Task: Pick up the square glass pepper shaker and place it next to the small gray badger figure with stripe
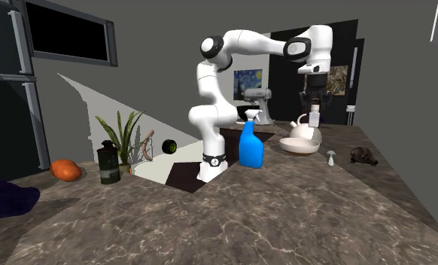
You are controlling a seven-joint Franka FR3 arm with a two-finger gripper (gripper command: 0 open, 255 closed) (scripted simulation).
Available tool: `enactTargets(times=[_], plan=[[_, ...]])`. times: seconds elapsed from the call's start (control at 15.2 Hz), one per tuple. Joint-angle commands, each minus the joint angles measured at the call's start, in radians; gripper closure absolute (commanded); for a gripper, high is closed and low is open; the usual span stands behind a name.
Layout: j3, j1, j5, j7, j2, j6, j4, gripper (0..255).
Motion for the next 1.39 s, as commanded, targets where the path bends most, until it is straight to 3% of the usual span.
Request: enactTargets(times=[0.0, 0.26, 0.53, 0.66, 0.79, 0.86, 0.99, 1.32], plan=[[0.055, -0.004, -0.006, 0.061, 0.040, 0.012, 0.043, 255], [0.173, -0.018, -0.037, 0.185, 0.126, 0.036, 0.129, 255], [0.323, -0.054, -0.122, 0.338, 0.254, 0.064, 0.231, 255], [0.416, -0.077, -0.205, 0.438, 0.349, 0.079, 0.288, 255], [0.512, -0.078, -0.349, 0.576, 0.494, 0.088, 0.352, 255], [0.536, -0.044, -0.442, 0.656, 0.584, 0.084, 0.387, 255], [0.515, 0.078, -0.590, 0.783, 0.729, 0.059, 0.467, 255], [0.369, 0.408, -0.774, 0.940, 0.944, -0.030, 0.704, 255]])
